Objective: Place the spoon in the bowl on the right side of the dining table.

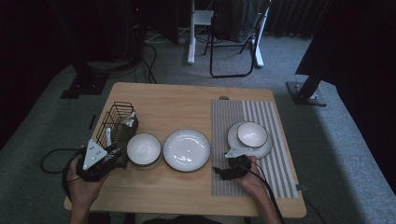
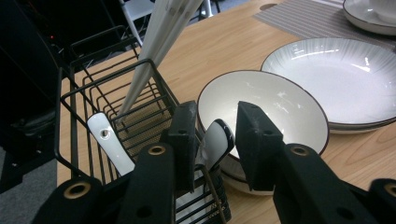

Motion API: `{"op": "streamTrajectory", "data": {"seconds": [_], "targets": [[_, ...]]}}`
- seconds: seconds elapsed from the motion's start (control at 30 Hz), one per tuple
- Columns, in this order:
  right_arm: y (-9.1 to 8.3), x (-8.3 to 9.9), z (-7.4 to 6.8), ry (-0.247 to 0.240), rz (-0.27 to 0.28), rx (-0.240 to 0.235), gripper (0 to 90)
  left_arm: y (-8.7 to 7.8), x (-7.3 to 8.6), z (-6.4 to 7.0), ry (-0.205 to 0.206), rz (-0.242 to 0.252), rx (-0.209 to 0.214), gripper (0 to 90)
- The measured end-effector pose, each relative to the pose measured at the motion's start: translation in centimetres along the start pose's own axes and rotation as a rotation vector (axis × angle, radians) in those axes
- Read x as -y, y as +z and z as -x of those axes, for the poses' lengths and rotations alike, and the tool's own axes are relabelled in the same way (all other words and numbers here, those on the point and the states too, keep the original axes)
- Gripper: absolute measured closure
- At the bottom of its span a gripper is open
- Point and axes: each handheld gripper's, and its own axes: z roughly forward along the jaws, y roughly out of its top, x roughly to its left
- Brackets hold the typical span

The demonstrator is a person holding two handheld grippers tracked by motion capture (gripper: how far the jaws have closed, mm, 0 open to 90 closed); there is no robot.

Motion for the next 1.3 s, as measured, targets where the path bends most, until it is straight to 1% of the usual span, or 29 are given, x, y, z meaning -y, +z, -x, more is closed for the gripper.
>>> {"op": "streamTrajectory", "data": {"seconds": [0.13,0.33,0.37,0.5,0.7,0.8,0.83,0.93,0.97,1.07,1.3], "targets": [[0.0,0.0,0.0,-0.001,0.0,0.0,21.8,0.1,-0.1,-0.2,-0.001,-0.003,-0.005,73.7],[0.0,0.0,0.0,-0.001,0.0,0.0,21.8,0.4,-0.5,-0.7,-0.015,-0.005,-0.026,77.5],[0.0,0.0,0.0,-0.001,0.0,0.0,21.8,0.5,-0.5,-0.8,-0.022,-0.005,-0.027,77.7],[0.0,0.0,0.0,-0.001,0.0,0.0,21.8,0.8,-0.7,-0.8,-0.025,-0.015,-0.038,77.6],[0.0,0.0,0.0,-0.002,0.001,0.001,21.8,1.1,-0.5,-0.9,-0.025,-0.039,-0.063,77.2],[0.0,0.0,0.0,-0.002,0.001,0.001,21.8,1.1,-0.5,-0.9,-0.025,-0.038,-0.067,78.1],[0.0,0.0,0.0,-0.002,0.001,0.001,21.8,1.1,-0.5,-1.0,-0.019,-0.038,-0.075,78.1],[0.0,0.0,0.0,-0.002,0.001,0.001,21.8,1.0,-0.6,-1.1,-0.025,-0.029,-0.065,82.8],[0.0,0.0,0.0,-0.002,0.001,0.001,21.8,1.0,-0.6,-1.1,-0.022,-0.031,-0.068,83.1],[0.0,0.0,0.0,-0.002,0.001,0.001,21.8,1.1,-0.6,-1.2,-0.024,-0.033,-0.067,83.1],[0.0,0.0,0.0,-0.002,0.001,0.001,21.8,1.6,-0.5,-1.5,-0.051,-0.046,-0.056,82.2]]}}
